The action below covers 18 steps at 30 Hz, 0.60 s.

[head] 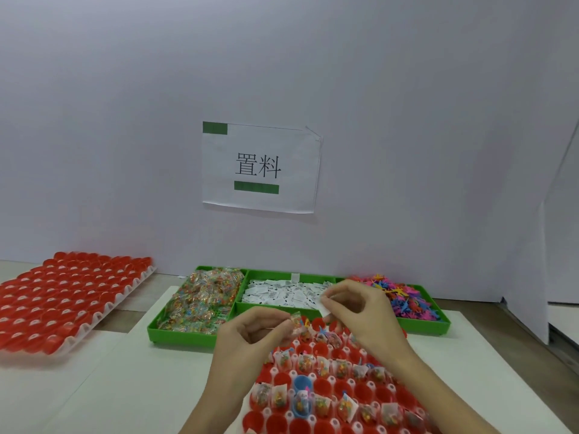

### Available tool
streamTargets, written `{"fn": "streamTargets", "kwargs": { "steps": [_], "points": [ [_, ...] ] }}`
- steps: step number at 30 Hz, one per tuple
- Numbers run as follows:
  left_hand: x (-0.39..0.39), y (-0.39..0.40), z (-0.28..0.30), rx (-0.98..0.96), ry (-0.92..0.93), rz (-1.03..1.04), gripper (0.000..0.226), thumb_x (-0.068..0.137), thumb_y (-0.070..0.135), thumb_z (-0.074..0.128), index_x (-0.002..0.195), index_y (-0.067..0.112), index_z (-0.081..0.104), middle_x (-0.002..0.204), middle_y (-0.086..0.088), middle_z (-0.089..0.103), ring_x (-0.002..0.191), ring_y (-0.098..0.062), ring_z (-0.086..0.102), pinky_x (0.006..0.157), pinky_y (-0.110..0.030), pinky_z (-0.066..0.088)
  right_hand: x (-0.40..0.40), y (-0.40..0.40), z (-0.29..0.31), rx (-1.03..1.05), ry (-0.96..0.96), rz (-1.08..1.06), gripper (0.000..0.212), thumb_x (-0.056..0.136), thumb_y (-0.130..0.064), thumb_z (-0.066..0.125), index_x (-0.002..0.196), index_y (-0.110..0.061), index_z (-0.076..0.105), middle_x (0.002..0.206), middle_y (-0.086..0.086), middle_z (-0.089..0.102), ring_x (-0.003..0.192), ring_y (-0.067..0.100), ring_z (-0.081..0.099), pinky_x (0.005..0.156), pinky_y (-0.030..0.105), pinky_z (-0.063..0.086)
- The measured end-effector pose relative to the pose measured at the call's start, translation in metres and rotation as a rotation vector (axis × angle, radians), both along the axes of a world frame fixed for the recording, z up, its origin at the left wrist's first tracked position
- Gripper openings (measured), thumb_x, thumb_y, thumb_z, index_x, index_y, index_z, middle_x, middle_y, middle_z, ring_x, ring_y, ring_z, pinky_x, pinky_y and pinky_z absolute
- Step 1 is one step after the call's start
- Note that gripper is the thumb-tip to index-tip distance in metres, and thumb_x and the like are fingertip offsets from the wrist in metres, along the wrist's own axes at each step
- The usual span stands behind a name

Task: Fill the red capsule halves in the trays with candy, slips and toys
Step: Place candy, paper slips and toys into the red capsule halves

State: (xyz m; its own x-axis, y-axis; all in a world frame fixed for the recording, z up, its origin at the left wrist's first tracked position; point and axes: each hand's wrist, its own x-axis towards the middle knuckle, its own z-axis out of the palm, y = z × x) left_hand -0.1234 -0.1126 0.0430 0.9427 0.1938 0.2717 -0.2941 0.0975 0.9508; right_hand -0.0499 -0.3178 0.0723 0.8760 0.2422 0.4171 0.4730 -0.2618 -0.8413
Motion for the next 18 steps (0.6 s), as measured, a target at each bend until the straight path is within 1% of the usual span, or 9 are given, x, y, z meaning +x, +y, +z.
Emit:
{"fn": "streamTargets", "kwargs": {
  "steps": [2,4,7,9,11,14,16,18],
  "points": [
    [-0.005,-0.011,0.0,0.053,-0.01,-0.066,0.015,0.075,0.022,0.085,0.088,0.018,0.081,0.086,-0.012,0.079,0.082,-0.029,0.078,0.074,-0.031,0.064,-0.024,-0.01,-0.003,0.049,0.052,0.035,0.01,0.089,-0.021,0.077,0.094,-0.03,0.077,0.086,0.001,0.078,0.072,0.021,0.076,0.067,0.025,0.06],
    [-0.009,-0.021,-0.001,0.098,-0.027,-0.113,0.016,0.075,0.025,0.084,0.089,0.018,0.081,0.087,-0.011,0.08,0.084,-0.029,0.078,0.077,-0.036,0.064,-0.041,-0.016,-0.009,0.066,0.089,0.064,0.014,0.089,-0.023,0.078,0.097,-0.034,0.078,0.09,0.0,0.079,0.077,0.02,0.076,0.072,0.024,0.061],
    [-0.011,-0.032,-0.002,0.155,-0.054,-0.079,0.013,0.075,0.024,0.084,0.088,0.023,0.081,0.086,-0.008,0.08,0.084,-0.026,0.078,0.077,-0.033,0.064,-0.052,-0.019,-0.013,0.08,0.111,0.065,0.017,0.088,-0.02,0.079,0.097,-0.034,0.078,0.092,-0.002,0.079,0.078,0.021,0.076,0.071,0.028,0.062],
    [-0.011,-0.034,-0.004,0.178,-0.066,-0.048,0.011,0.078,0.016,0.084,0.086,0.023,0.081,0.085,-0.008,0.08,0.081,-0.024,0.078,0.074,-0.029,0.063,-0.056,-0.021,-0.012,0.066,0.115,0.056,0.015,0.087,-0.02,0.08,0.096,-0.032,0.078,0.09,-0.002,0.08,0.076,0.021,0.076,0.071,0.03,0.063],
    [-0.011,-0.034,-0.004,0.162,-0.058,-0.035,0.013,0.081,0.008,0.083,0.085,0.02,0.08,0.087,-0.01,0.079,0.081,-0.026,0.078,0.074,-0.029,0.063,-0.059,-0.024,-0.01,0.09,0.143,0.071,0.013,0.087,-0.021,0.08,0.095,-0.031,0.079,0.09,-0.001,0.08,0.077,0.02,0.077,0.072,0.031,0.064],
    [-0.011,-0.037,-0.004,0.123,-0.032,-0.033,0.012,0.081,0.006,0.082,0.081,0.017,0.079,0.089,-0.012,0.079,0.082,-0.029,0.078,0.074,-0.031,0.064,-0.063,-0.027,-0.01,0.15,0.227,0.085,0.013,0.087,-0.019,0.08,0.097,-0.027,0.08,0.092,0.002,0.08,0.081,0.024,0.078,0.074,0.034,0.064],
    [-0.012,-0.038,-0.005,0.09,-0.03,-0.043,0.012,0.079,0.005,0.082,0.077,0.016,0.077,0.09,-0.014,0.078,0.081,-0.032,0.078,0.074,-0.033,0.064,-0.065,-0.029,-0.01,0.183,0.266,0.09,0.013,0.087,-0.018,0.08,0.098,-0.025,0.081,0.092,0.003,0.08,0.08,0.024,0.078,0.073,0.029,0.063],
    [-0.012,-0.039,-0.006,0.108,-0.043,-0.042,0.013,0.079,0.004,0.081,0.075,0.015,0.076,0.09,-0.014,0.078,0.081,-0.032,0.078,0.074,-0.033,0.064,-0.067,-0.029,-0.01,0.188,0.269,0.094,0.013,0.087,-0.02,0.08,0.098,-0.028,0.081,0.092,0.001,0.08,0.08,0.021,0.078,0.072,0.025,0.062]
  ]
}}
